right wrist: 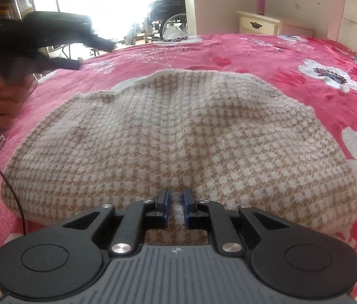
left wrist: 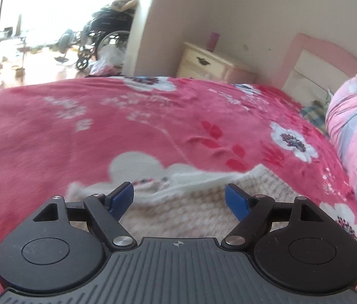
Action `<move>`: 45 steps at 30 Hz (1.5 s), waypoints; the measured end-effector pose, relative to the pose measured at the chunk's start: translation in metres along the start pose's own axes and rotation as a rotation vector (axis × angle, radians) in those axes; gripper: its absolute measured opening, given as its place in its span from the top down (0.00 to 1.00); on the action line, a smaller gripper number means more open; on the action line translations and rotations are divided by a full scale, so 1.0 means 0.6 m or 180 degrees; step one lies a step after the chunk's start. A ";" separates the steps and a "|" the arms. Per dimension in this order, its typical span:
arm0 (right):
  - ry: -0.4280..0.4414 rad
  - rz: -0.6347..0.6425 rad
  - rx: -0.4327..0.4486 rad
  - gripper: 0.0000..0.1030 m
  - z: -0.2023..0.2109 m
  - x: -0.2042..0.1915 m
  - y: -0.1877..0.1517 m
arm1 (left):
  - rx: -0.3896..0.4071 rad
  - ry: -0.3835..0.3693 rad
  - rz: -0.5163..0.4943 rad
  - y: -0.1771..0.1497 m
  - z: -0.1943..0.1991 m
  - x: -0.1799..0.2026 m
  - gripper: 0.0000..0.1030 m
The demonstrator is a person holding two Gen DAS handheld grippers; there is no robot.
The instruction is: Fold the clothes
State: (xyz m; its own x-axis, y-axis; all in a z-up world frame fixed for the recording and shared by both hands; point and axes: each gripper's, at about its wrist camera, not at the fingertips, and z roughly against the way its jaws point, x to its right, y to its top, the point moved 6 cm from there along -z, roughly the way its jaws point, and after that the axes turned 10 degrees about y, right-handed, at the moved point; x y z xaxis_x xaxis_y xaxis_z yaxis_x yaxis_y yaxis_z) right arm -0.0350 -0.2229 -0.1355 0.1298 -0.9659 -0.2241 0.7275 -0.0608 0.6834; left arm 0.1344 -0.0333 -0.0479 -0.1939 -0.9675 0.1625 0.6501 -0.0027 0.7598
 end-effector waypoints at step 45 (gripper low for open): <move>0.1519 0.3118 0.0086 0.26 -0.077 -0.326 -0.046 | -0.1412 0.0025 0.1049 -0.213 0.104 -0.208 0.22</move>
State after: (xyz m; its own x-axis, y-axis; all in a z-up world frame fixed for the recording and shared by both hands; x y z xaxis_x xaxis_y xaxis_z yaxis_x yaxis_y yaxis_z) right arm -0.0493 -0.0206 -0.1425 0.8975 -0.4010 0.1834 0.1514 0.6708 0.7260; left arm 0.0298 0.1035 -0.1257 0.0765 -0.9370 0.3409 0.9230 0.1959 0.3312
